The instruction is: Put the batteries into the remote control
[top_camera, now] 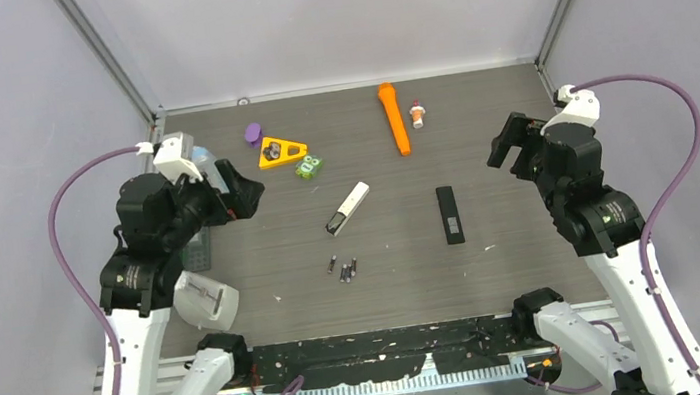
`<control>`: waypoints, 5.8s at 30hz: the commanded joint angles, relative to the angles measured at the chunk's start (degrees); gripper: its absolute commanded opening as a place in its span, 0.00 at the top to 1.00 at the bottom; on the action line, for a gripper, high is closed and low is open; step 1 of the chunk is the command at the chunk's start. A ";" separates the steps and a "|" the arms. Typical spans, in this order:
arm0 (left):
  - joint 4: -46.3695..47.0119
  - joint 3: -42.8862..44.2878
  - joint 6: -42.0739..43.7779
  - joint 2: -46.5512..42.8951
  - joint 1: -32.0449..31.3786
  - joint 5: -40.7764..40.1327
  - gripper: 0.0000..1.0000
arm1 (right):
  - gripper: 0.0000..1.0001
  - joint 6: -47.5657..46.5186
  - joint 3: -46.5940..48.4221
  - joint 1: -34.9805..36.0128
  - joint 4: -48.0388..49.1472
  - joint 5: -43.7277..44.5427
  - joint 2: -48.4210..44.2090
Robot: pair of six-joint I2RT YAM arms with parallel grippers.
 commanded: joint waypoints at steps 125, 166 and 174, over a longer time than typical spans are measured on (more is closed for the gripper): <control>58.31 -27.34 -2.72 5.46 -45.66 -25.94 0.36 | 0.66 76.96 -22.03 34.68 54.01 -16.18 14.55; 25.26 -11.67 -2.98 1.99 -36.62 0.29 1.00 | 0.00 21.21 -15.25 18.46 36.23 -52.85 3.09; 16.59 -5.33 -17.65 -1.45 -33.82 5.54 1.00 | 0.01 3.70 -5.08 18.21 20.41 -52.89 7.66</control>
